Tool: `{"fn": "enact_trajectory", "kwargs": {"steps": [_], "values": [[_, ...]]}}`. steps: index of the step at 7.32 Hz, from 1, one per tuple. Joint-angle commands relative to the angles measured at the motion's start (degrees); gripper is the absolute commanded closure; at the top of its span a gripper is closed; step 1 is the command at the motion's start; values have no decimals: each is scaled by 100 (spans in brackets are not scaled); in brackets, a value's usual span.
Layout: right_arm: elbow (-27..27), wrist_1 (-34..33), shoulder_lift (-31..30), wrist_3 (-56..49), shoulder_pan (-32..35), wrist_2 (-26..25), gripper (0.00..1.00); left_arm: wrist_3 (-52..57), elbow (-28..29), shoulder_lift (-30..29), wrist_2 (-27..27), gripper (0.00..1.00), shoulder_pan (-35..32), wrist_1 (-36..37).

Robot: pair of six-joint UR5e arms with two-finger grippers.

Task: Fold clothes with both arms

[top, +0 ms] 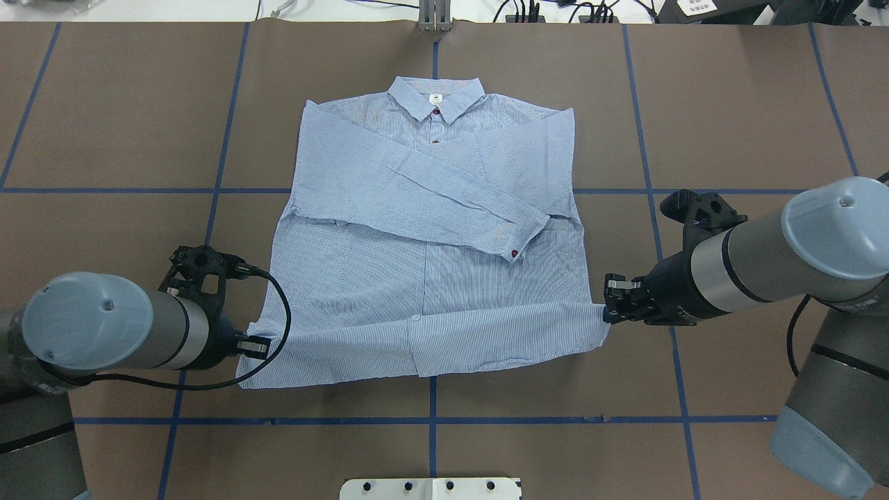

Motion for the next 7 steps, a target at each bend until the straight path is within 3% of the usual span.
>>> {"fn": "enact_trajectory", "kwargs": {"steps": [1, 5, 7], "values": [[209, 0, -78, 0, 57, 251, 100, -34, -562, 14, -179, 100, 6, 317], [850, -9, -473, 0, 66, 830, 100, -78, -899, 14, -391, 100, 207, 353], [1202, -9, -807, 0, 75, 884, 100, -340, -969, 32, -391, 100, 417, 370]]}}
